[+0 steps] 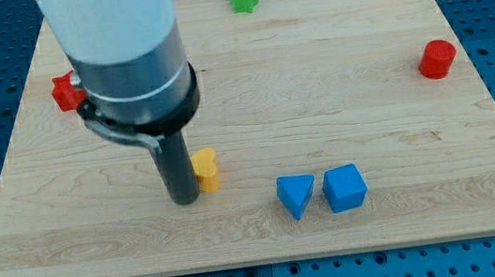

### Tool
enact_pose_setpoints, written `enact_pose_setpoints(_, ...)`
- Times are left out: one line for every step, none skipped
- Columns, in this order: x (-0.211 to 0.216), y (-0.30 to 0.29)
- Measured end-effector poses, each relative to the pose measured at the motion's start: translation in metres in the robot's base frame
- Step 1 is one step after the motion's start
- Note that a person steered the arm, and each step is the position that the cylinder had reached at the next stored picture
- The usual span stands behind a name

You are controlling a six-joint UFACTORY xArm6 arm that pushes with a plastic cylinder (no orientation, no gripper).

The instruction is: Push the yellow heart closer to the blue triangle

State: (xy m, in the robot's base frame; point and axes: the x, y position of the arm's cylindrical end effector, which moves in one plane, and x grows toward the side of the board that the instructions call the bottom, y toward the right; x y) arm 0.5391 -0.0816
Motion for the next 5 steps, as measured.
enact_pose_setpoints(-0.021, 0.0)
enact_pose_setpoints(-0.023, 0.01)
enact_pose_setpoints(-0.047, 0.01)
enact_pose_setpoints(-0.062, 0.019)
enact_pose_setpoints(-0.055, 0.043)
